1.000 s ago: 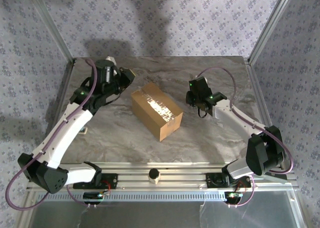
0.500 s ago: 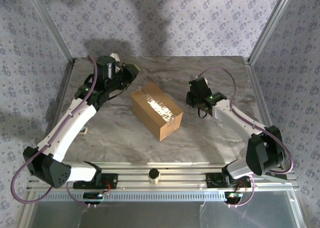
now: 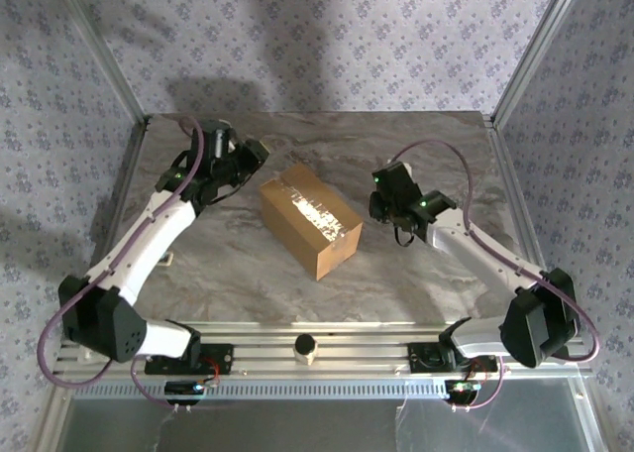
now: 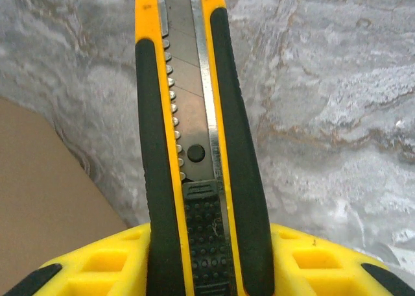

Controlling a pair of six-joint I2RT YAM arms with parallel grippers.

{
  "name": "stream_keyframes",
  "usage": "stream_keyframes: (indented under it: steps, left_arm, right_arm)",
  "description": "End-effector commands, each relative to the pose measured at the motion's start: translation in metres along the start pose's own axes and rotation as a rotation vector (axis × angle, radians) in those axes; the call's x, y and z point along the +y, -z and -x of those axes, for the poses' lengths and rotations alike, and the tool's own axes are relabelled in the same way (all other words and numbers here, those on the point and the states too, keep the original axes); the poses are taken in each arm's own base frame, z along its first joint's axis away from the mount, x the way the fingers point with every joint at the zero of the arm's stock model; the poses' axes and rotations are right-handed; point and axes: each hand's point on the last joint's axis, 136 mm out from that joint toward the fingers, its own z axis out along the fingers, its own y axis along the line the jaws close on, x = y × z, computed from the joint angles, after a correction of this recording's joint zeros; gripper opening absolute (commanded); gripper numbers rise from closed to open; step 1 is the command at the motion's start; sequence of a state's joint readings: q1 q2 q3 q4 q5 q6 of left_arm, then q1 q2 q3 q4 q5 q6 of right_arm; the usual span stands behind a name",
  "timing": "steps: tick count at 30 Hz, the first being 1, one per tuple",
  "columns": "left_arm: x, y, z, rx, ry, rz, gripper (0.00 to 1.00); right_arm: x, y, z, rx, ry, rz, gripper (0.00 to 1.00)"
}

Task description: Unpack the express box

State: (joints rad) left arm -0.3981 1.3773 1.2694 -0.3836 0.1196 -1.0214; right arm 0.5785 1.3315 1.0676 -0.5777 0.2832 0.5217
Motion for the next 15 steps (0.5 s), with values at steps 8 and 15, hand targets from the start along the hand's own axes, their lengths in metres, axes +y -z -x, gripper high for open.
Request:
stream_keyframes:
  steps: [8, 15]
  left_arm:
    - [0.018, -0.029, -0.026, 0.147, -0.124, 0.066, 0.26]
    - [0.017, -0.03, -0.031, 0.129, -0.203, 0.096, 0.26]
  right_arm:
    - [-0.015, 0.045, -0.054, 0.042, 0.087, -0.056, 0.0]
    - [-0.015, 0.071, -0.071, 0.053, 0.145, -0.037, 0.0]
